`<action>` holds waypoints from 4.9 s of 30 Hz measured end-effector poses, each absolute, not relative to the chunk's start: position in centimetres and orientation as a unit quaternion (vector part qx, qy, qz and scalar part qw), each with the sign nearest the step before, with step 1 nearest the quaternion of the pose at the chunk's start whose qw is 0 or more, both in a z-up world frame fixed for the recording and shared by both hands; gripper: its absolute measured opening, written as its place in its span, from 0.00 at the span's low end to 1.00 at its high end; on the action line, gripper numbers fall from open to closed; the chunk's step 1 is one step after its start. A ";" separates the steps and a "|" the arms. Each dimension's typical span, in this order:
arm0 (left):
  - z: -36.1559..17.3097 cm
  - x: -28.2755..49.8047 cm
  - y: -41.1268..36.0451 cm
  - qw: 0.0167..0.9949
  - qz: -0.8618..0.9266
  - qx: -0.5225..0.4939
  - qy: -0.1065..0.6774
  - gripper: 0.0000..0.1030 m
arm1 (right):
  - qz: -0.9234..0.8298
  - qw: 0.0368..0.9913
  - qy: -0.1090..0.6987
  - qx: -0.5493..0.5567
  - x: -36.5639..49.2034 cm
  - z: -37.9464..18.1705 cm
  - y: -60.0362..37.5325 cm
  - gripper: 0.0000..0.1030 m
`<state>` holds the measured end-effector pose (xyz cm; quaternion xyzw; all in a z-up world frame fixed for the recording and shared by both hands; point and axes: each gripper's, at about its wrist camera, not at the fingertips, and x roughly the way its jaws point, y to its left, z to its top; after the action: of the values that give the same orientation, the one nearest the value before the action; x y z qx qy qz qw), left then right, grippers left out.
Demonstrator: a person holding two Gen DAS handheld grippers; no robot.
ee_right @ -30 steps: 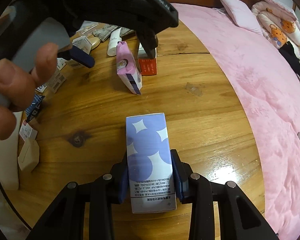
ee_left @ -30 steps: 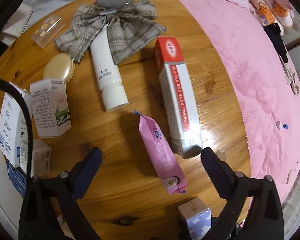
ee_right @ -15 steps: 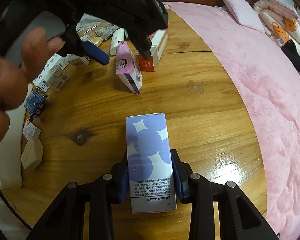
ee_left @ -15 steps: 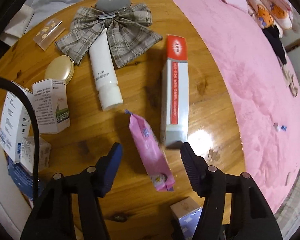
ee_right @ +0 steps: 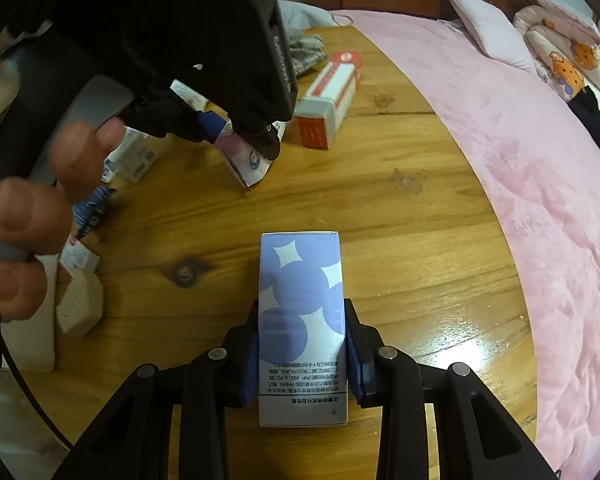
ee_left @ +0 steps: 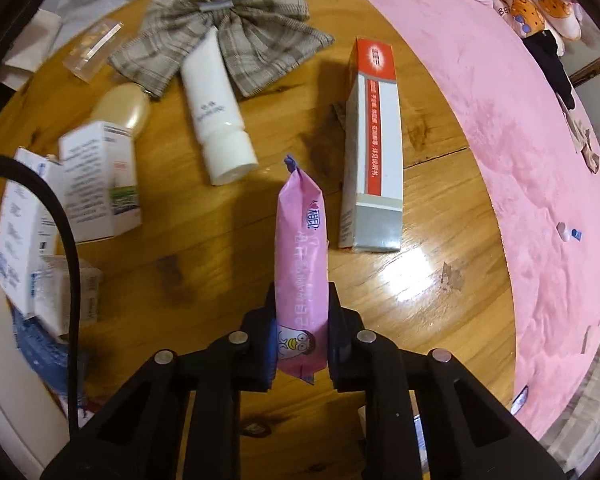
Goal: Organize objects
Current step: 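Carry the lavender box and pink packet into the white tray and release both, then withdraw both grippers from the tray back toward the table, then grasp the red-and-white tube box with the right gripper while the left grasps a white medicine box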
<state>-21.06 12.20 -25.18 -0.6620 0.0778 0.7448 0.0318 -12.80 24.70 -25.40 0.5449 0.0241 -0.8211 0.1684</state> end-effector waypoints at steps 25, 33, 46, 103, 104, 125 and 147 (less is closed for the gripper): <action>-4.0 -5.6 -1.1 -0.055 0.830 -0.553 0.049 0.20 | -0.837 0.315 0.073 0.442 -10.3 -6.3 11.9 0.34; -2.9 -2.4 -9.5 -0.128 0.836 -0.533 0.015 0.20 | -0.809 0.384 0.113 0.431 -7.6 -4.2 2.7 0.34; -7.0 0.3 -17.4 -0.162 0.812 -0.560 -0.014 0.21 | -0.748 0.393 0.170 0.507 -5.4 -9.4 -5.4 0.34; 0.4 -5.2 -8.6 -0.030 0.875 -0.483 0.013 0.63 | -0.893 0.176 0.121 0.396 -6.6 -1.7 7.5 0.65; 0.5 -5.6 -7.9 -0.027 0.876 -0.481 0.016 0.63 | -0.894 0.172 0.119 0.396 -6.8 -1.7 7.9 0.65; 0.2 -15.8 1.1 -0.107 0.874 -0.472 -0.040 0.64 | -0.889 0.150 0.066 0.428 -19.4 -4.0 18.8 0.65; -14.1 -26.3 2.2 -0.144 0.809 -0.566 -0.067 0.65 | -0.823 0.148 0.046 0.546 -31.1 -18.4 22.2 0.65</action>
<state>-26.26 2.22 -14.12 -0.5657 -0.0674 0.8092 -0.1436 -31.14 22.22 -18.41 0.5463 0.0461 -0.8231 0.1482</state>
